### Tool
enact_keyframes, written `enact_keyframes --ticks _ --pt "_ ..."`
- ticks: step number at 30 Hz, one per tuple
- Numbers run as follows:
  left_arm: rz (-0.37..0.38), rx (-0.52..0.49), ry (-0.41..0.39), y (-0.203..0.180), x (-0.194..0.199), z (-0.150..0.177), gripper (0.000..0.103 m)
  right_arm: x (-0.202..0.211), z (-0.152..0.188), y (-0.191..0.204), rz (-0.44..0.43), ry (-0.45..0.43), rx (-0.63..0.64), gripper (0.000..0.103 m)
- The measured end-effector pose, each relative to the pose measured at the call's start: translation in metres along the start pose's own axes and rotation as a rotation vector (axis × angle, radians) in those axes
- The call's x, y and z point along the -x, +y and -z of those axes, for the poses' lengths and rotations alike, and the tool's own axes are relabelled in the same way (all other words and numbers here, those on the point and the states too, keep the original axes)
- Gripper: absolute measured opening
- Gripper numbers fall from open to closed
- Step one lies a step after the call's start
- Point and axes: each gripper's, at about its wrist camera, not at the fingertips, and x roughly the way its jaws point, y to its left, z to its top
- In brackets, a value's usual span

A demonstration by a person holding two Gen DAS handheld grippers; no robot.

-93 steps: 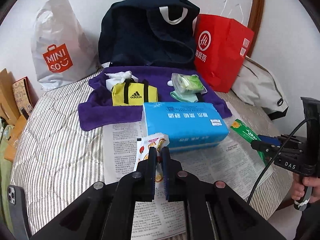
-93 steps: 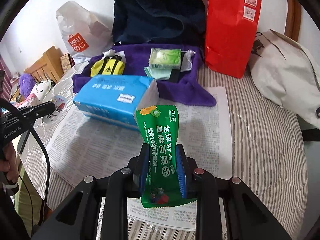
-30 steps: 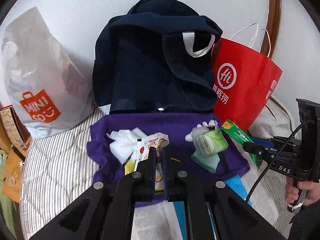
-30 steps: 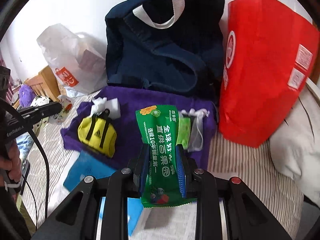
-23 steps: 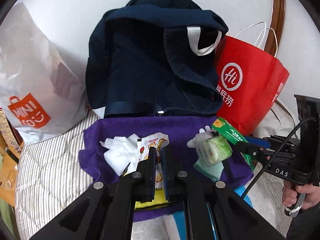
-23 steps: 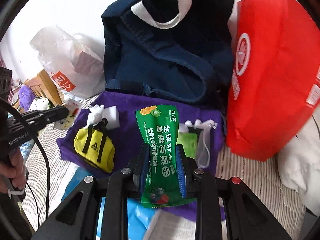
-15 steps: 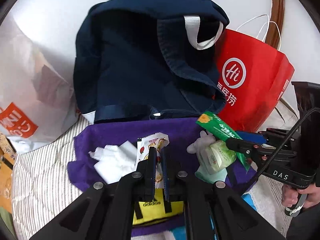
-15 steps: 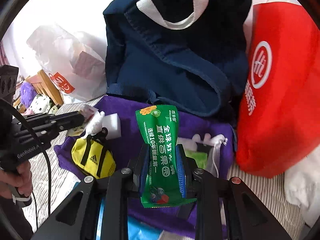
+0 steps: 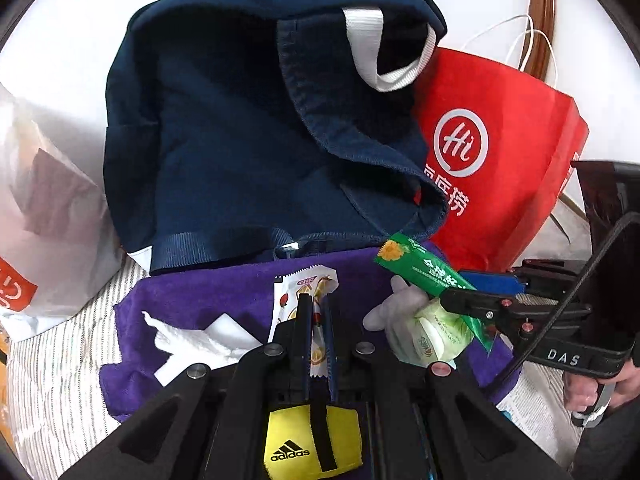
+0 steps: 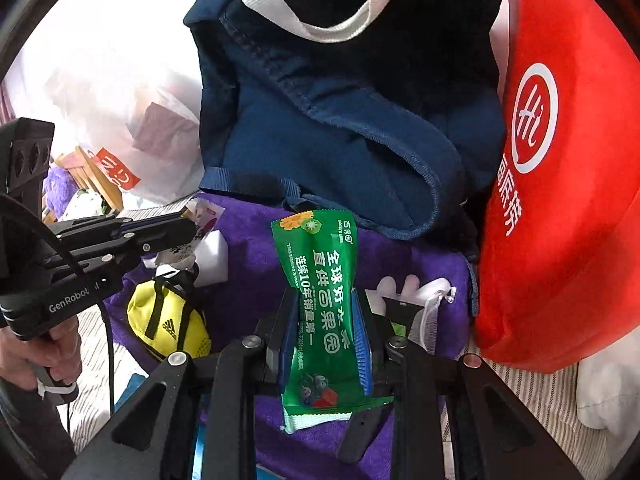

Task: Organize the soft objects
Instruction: 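Lower the sachet onto the towel with left while right lowers the snack packet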

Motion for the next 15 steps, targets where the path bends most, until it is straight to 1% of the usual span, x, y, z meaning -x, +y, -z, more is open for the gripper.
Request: enact_keyframes --ticks 3,5,7,15 --pt "0.009 0.003 0.005 0.0005 -0.0023 0.0026 0.007 -0.0016 0.0003 -0.0021 0.002 0.008 0.003 0.026" --pt "0.003 -0.011 0.008 0.0 -0.0025 0.0025 0.007 -0.0001 -0.0008 -0.0018 0.006 0.004 0.014 0.026" --pt "0.006 0.001 0.006 0.0027 -0.0011 0.0035 0.007 -0.0003 -0.0002 -0.0018 0.004 0.003 0.016 0.026" --pt "0.003 -0.006 0.019 -0.0002 -0.0057 0.0046 0.007 -0.0011 0.0009 -0.0017 0.0 0.01 0.025 0.026"
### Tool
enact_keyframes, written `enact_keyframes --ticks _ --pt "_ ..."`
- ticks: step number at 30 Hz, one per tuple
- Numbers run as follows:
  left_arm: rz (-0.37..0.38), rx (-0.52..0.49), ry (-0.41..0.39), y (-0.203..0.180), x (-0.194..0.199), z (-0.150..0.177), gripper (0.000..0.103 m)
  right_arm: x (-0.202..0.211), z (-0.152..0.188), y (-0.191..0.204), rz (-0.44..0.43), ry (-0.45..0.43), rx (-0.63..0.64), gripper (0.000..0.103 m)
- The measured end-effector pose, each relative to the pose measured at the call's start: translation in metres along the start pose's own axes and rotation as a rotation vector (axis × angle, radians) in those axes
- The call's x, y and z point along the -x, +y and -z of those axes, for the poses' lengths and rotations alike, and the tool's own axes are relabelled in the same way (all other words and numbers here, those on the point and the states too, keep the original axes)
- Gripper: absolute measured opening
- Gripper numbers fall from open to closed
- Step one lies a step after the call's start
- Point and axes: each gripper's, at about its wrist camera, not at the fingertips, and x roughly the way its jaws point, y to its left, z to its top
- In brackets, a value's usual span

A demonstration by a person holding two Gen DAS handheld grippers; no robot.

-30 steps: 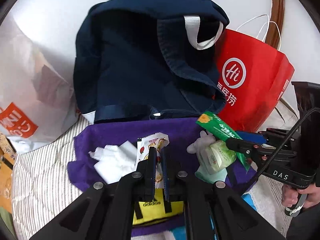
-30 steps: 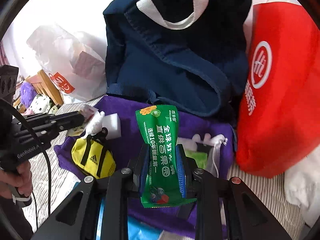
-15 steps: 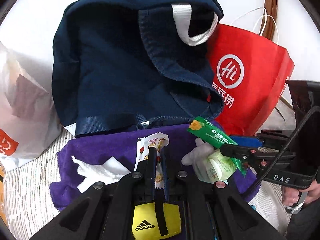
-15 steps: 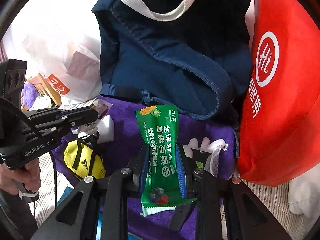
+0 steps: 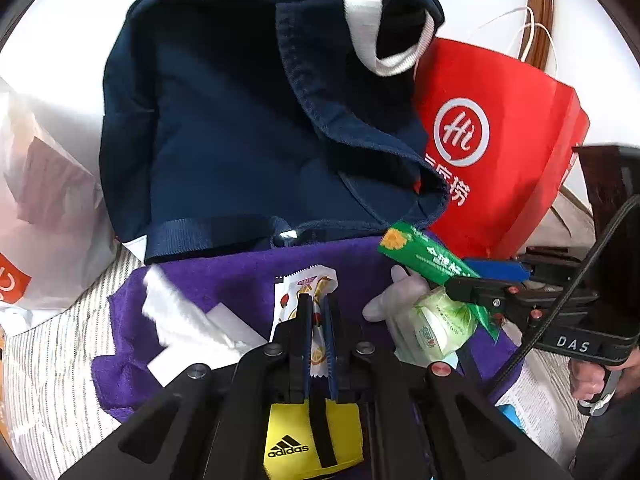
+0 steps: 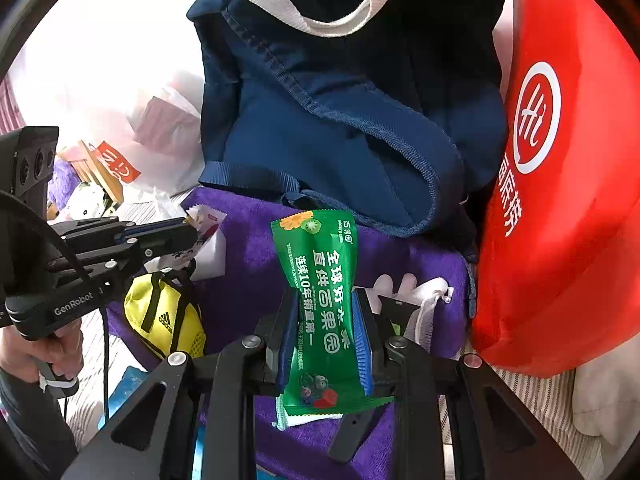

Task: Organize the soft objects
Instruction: 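Lower the sachet onto the towel with left while right lowers the snack packet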

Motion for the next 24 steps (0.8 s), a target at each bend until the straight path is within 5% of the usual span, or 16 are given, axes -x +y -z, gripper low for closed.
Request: enact_keyframes --ticks 24 --pt "-0.005 -0.018 0.036 -0.004 -0.018 0.002 0.007 -0.035 0.012 -0.007 0.003 0.107 0.019 0.031"
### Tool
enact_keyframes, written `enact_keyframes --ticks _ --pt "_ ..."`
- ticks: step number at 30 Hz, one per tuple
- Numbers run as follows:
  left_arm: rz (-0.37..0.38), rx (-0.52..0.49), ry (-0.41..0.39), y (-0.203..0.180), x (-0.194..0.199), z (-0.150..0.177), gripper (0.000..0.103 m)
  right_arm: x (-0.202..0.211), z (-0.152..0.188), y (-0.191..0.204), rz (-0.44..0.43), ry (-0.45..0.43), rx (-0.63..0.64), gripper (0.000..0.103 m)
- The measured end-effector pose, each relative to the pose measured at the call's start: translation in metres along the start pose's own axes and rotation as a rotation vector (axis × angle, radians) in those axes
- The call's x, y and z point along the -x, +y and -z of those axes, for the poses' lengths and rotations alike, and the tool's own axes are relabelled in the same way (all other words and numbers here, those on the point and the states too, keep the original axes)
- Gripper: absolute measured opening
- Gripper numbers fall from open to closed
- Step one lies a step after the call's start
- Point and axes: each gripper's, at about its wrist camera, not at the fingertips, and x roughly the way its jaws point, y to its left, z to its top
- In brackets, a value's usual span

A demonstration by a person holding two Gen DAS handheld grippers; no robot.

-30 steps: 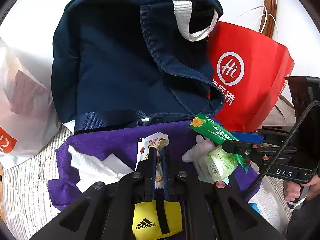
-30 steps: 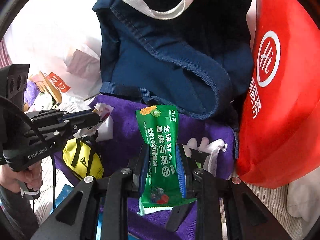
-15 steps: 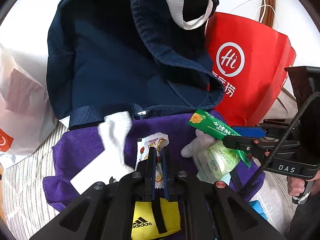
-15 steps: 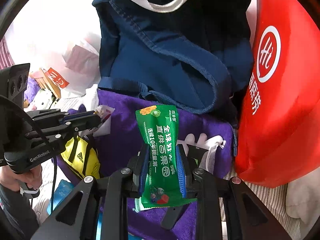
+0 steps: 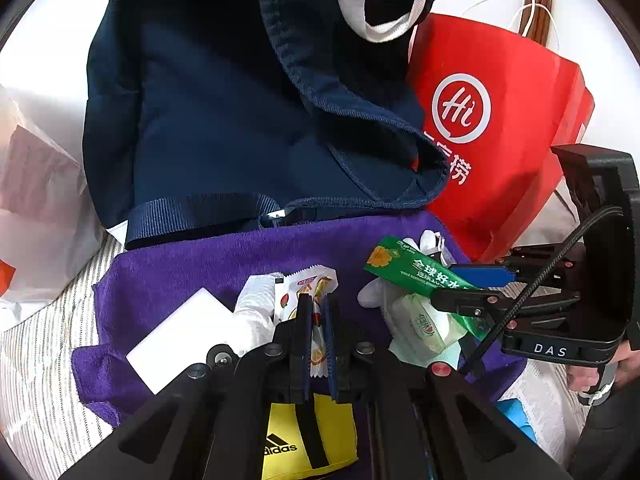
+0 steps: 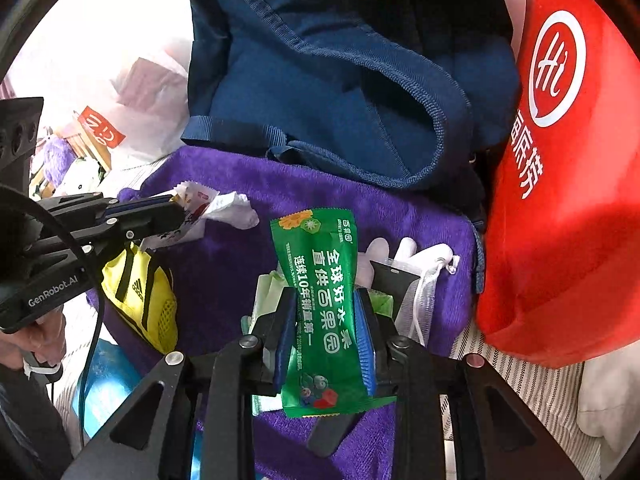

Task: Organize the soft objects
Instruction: 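Lower the sachet onto the towel with left while right lowers the snack packet, then open the left gripper on the towel while right releases the snack packet onto it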

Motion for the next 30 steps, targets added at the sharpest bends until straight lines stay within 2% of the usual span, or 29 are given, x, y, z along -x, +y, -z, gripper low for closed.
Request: enact_keyframes --ticks 4,6,13,27,30 --pt "-0.004 0.0 0.006 -0.001 0.0 0.0 0.007 -0.002 0.0 0.0 -0.001 0.005 0.001 0.032" --pt "-0.004 0.002 0.009 -0.001 -0.001 0.0 0.007 0.0 0.0 0.001 -0.002 0.002 0.007 0.043" --pt "-0.007 0.002 0.021 -0.002 -0.005 0.0 0.007 0.008 -0.002 0.003 0.008 -0.014 0.02 0.061" --pt "-0.016 0.016 0.038 -0.002 -0.004 0.001 0.01 0.024 -0.003 -0.002 0.033 -0.046 0.016 0.062" --pt "-0.022 0.018 0.052 -0.002 -0.006 0.002 0.014 0.024 -0.002 -0.004 0.036 -0.042 0.008 0.062"
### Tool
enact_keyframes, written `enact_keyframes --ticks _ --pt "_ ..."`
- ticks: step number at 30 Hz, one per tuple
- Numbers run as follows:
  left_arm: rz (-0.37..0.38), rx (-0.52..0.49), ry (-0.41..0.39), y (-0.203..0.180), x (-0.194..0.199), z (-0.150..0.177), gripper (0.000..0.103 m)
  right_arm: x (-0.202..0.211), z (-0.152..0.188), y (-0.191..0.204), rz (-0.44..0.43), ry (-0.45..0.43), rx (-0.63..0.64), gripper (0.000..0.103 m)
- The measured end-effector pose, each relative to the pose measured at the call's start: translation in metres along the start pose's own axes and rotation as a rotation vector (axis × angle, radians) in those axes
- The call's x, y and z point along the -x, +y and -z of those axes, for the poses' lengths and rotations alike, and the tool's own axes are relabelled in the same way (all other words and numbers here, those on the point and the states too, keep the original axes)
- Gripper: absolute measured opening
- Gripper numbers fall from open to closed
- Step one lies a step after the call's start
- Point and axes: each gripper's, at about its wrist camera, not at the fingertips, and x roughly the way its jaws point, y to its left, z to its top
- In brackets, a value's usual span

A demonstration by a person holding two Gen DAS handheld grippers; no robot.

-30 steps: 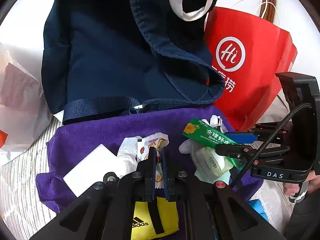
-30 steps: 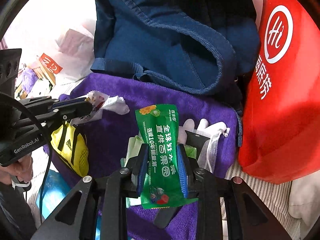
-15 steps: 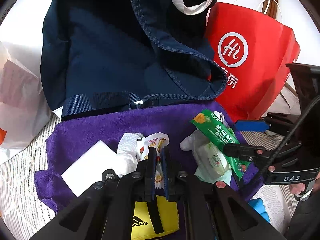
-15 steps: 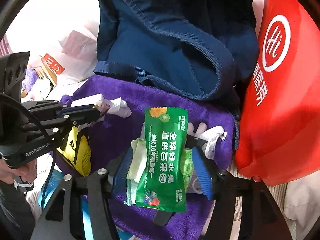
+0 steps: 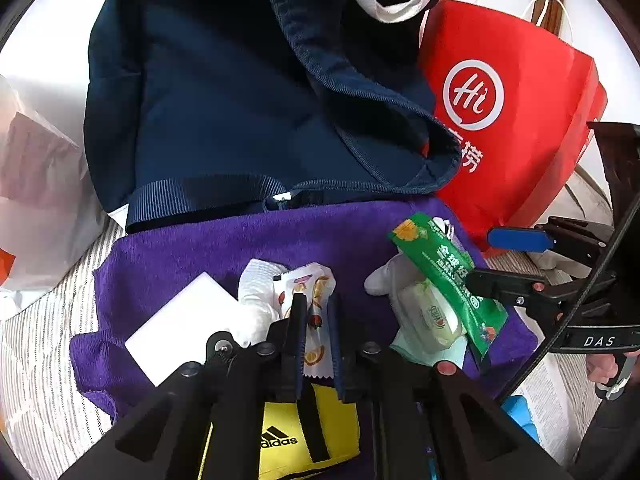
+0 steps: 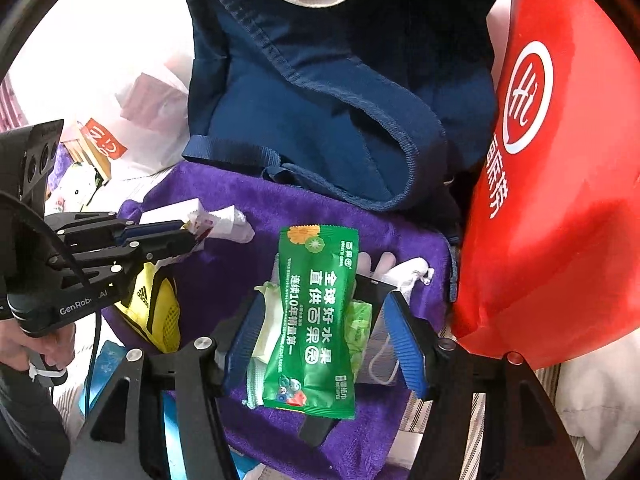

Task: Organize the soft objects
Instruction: 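Open the left gripper on the towel while right releases the snack packet onto it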

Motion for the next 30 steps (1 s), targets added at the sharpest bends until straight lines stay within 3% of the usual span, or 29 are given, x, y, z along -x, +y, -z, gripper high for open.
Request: enact_keyframes --ticks 11,15,22,30 --pt "-0.018 0.025 0.021 0.003 0.0 -0.001 0.041 -0.001 0.001 -0.006 0.0 0.011 -0.022 0.062" --pt "-0.037 0.035 0.014 0.004 0.005 -0.002 0.066 0.0 0.002 -0.006 -0.002 0.007 -0.025 0.062" --pt "-0.061 0.078 0.015 0.014 0.007 -0.005 0.083 0.001 0.001 -0.005 -0.008 0.003 -0.027 0.065" --pt "-0.131 0.09 0.03 0.018 0.01 -0.006 0.092 0.004 0.0 -0.001 -0.002 -0.001 -0.013 0.071"
